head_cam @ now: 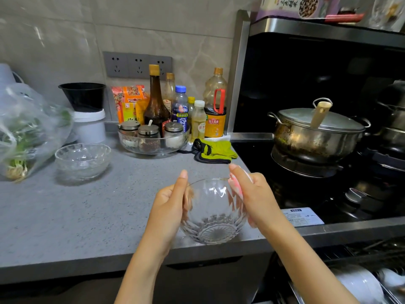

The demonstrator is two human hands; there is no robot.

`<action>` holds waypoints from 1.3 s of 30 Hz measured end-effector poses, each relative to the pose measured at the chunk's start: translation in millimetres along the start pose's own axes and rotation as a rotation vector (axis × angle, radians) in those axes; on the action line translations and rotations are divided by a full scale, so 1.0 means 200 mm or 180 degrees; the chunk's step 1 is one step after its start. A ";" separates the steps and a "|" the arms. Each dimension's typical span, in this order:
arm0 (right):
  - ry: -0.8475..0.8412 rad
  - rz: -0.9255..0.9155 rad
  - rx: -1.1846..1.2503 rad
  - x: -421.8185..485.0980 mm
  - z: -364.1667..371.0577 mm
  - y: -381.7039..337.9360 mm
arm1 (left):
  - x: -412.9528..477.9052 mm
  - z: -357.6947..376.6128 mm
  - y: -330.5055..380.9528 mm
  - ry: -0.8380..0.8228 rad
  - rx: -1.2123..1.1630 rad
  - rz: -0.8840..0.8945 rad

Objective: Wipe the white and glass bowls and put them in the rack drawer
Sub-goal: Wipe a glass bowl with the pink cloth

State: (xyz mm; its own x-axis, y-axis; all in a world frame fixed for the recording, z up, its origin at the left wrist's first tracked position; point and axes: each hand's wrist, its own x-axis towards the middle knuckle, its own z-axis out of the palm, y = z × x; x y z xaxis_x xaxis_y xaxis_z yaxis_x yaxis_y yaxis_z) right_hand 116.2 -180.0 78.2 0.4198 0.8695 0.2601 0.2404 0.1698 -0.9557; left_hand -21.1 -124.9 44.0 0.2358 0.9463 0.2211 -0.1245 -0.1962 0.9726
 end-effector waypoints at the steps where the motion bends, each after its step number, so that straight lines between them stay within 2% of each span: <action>1: -0.0043 -0.0017 -0.0104 0.00 0.00 -0.01 | 0.01 -0.01 0.01 -0.0067 0.0183 0.0154; 6: -0.0271 -0.0593 -0.1120 0.02 0.03 -0.02 | 0.04 0.03 0.07 -0.0677 0.1063 0.0919; 8: -0.0245 -0.0741 -0.1117 0.02 0.04 -0.01 | 0.04 0.06 0.08 -0.0502 0.1298 0.1203; 10: -0.0204 -0.0956 -0.0852 0.02 0.05 0.00 | 0.03 0.08 0.08 -0.0318 0.1185 0.1263; 12: -0.0090 -0.1172 -0.0506 0.01 0.05 0.02 | 0.02 0.07 0.09 0.0034 0.0729 0.0938; 14: 0.0037 -0.1092 -0.0205 -0.01 0.06 0.07 | 0.02 0.06 0.08 0.0424 0.0083 0.0359; 16: 0.0032 -0.1126 -0.0194 -0.04 0.08 0.13 | 0.03 0.06 0.06 0.0611 -0.0315 0.0020; 19: 0.0311 -0.1930 -0.1266 -0.09 0.14 0.19 | 0.02 0.10 0.03 0.0826 -0.0460 -0.0115; 22: 0.0603 -0.2561 -0.2222 -0.09 0.17 0.17 | 0.00 0.15 0.00 0.0713 -0.0569 -0.0265; 24: 0.0595 -0.2350 -0.2023 -0.06 0.15 0.16 | -0.01 0.16 -0.01 0.0719 -0.0517 -0.0275; 28: 0.0202 -0.1136 -0.0194 -0.03 0.11 0.16 | 0.00 0.11 -0.02 0.0824 -0.0862 -0.0346; 29: 0.0164 -0.1012 0.0031 -0.04 0.11 0.17 | 0.00 0.10 -0.01 0.0887 -0.0903 -0.0342; 31: 0.0257 -0.1252 -0.0264 -0.09 0.15 0.18 | 0.01 0.10 0.00 0.0965 -0.0841 -0.0290; 33: 0.0480 -0.1903 -0.1389 -0.10 0.18 0.17 | 0.00 0.12 0.03 0.0923 -0.0650 -0.0154; 35: 0.0665 -0.2292 -0.1941 -0.06 0.17 0.16 | -0.01 0.15 0.04 0.0813 -0.0416 0.0000; 37: 0.0651 -0.2097 -0.1570 -0.02 0.15 0.13 | -0.01 0.14 0.04 0.0717 -0.0380 -0.0016; 39: 0.0377 -0.1503 -0.0515 -0.01 0.12 0.09 | 0.00 0.12 0.03 0.0653 -0.0593 -0.0044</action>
State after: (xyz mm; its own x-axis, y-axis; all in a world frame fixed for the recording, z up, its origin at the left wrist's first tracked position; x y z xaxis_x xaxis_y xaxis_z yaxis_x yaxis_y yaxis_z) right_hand 99.0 -167.5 57.0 0.3269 0.6552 0.6810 0.5561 0.4492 -0.6992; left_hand 0.5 -132.0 52.0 0.0410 0.9846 0.1702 -0.3023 -0.1501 0.9413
